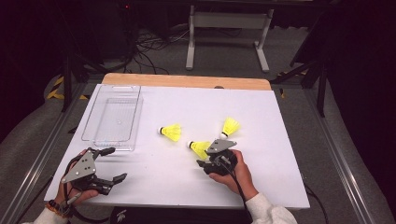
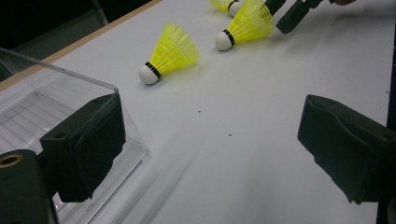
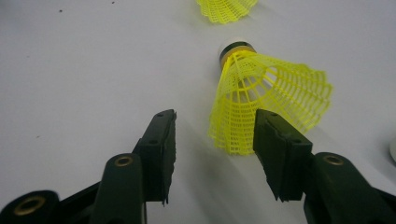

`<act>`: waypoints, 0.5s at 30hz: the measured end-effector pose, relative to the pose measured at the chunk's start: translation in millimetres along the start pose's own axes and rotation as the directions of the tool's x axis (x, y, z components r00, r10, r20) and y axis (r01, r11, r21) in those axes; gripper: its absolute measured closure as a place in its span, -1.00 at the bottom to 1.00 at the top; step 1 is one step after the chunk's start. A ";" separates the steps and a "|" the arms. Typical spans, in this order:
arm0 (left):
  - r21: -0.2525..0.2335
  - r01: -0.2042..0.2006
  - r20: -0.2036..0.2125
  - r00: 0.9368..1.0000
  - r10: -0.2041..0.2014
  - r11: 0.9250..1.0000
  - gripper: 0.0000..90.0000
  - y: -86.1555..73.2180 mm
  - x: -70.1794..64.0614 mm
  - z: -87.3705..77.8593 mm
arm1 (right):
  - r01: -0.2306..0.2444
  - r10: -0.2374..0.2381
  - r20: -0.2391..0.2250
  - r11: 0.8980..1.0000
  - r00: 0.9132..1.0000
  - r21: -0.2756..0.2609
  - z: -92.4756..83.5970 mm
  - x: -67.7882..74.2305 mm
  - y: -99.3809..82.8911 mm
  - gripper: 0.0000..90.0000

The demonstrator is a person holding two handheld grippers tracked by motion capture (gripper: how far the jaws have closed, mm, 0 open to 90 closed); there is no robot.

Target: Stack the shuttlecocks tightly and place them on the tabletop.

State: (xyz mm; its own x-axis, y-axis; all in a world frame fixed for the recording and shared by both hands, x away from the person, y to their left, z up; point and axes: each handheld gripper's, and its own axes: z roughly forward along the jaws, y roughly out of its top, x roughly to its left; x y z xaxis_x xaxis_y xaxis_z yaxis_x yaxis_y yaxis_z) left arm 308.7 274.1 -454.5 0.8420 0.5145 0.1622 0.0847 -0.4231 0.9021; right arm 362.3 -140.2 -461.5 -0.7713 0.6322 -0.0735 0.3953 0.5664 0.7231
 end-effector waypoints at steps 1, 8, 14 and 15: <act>0.000 -0.001 -0.001 1.000 0.001 1.000 -0.81 0.2 -0.2 0.0 | 0.001 -0.001 0.001 1.000 1.000 0.002 2.6 0.4 0.9 0.17; -0.008 -0.002 0.000 1.000 0.002 1.000 -0.82 1.4 -1.3 -0.5 | -0.011 0.011 0.032 1.000 0.999 -0.012 13.1 -0.9 6.5 0.76; -0.008 -0.004 0.002 1.000 0.004 1.000 -0.82 1.6 -1.4 -0.5 | 0.016 -0.013 0.063 0.999 0.998 -0.041 8.8 -2.8 10.1 1.00; -0.008 -0.003 0.000 1.000 0.003 1.000 -0.82 1.4 -1.6 -0.2 | 0.016 -0.013 0.063 0.999 0.998 -0.041 8.8 -2.8 10.1 1.00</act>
State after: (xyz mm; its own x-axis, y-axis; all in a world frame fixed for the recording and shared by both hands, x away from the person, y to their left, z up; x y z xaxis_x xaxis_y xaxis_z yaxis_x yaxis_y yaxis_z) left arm 307.3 272.9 -453.4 0.8423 0.5130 0.1652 0.0774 -0.4184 0.9050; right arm 372.8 -131.6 -460.0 -0.7434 0.6569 -0.1264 0.3624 0.5543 0.7493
